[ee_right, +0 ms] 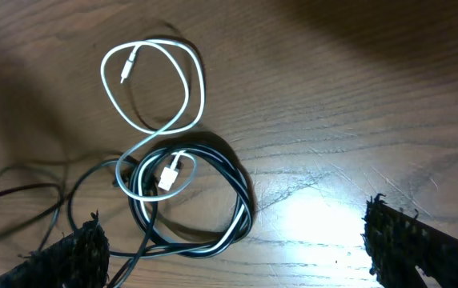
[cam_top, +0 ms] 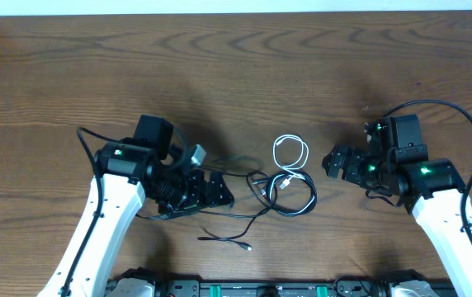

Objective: Untangle cables
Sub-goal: 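Reach the left gripper down into the black-and-white cable tangle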

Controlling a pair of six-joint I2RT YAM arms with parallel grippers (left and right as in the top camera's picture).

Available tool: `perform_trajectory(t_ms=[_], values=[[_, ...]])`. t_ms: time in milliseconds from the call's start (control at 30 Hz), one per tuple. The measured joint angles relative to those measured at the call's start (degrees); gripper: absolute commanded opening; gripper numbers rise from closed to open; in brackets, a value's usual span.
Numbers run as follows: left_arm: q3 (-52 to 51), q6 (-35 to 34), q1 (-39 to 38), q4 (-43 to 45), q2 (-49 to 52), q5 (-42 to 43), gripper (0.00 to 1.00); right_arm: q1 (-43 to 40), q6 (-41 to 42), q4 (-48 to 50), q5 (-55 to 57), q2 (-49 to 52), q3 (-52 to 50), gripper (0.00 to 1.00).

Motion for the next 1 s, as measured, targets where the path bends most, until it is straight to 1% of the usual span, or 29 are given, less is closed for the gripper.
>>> perform_trajectory(t_ms=[100, 167, 233, 333, 500, 567, 667, 800, 900, 1000], values=[[0.0, 2.9, 0.0, 0.0, 0.0, 5.4, 0.98, 0.0, 0.0, 0.0, 0.0, 0.0, 0.0, 0.99], [0.0, 4.3, -0.1, -0.4, 0.0, 5.9, 0.98, 0.0, 0.0, -0.1, 0.0, 0.0, 0.0, 0.99], [0.0, 3.9, -0.1, -0.4, 0.0, 3.7, 0.98, 0.0, 0.0, -0.2, 0.0, 0.0, 0.0, 0.99], [0.0, 0.1, -0.1, 2.1, 0.0, -0.3, 0.98, 0.0, 0.0, -0.2, 0.0, 0.0, 0.0, 0.99], [-0.1, -10.1, -0.1, 10.5, 0.0, -3.0, 0.99, 0.0, 0.0, -0.2, 0.0, 0.0, 0.0, 0.99], [-0.1, -12.6, -0.6, 14.3, 0.0, -4.6, 0.99, 0.0, 0.0, -0.3, 0.0, 0.0, 0.0, 0.99], [-0.1, -15.0, -3.8, 17.7, 0.0, -10.3, 0.99, 0.0, 0.0, -0.3, 0.0, 0.0, 0.0, 0.99], [-0.1, -16.9, -12.4, 19.1, 0.0, -20.5, 0.99, 0.0, 0.0, -0.2, 0.0, 0.0, 0.0, 0.99], [-0.4, -17.8, -18.0, 20.6, 0.1, -26.3, 0.99, -0.1, 0.0, -0.2, 0.2, 0.0, 0.0, 0.99], [-1.0, -20.5, -22.8, 21.1, 0.9, -31.9, 0.99, -0.2, 0.0, -0.3, 0.7, 0.0, 0.0, 0.99]])
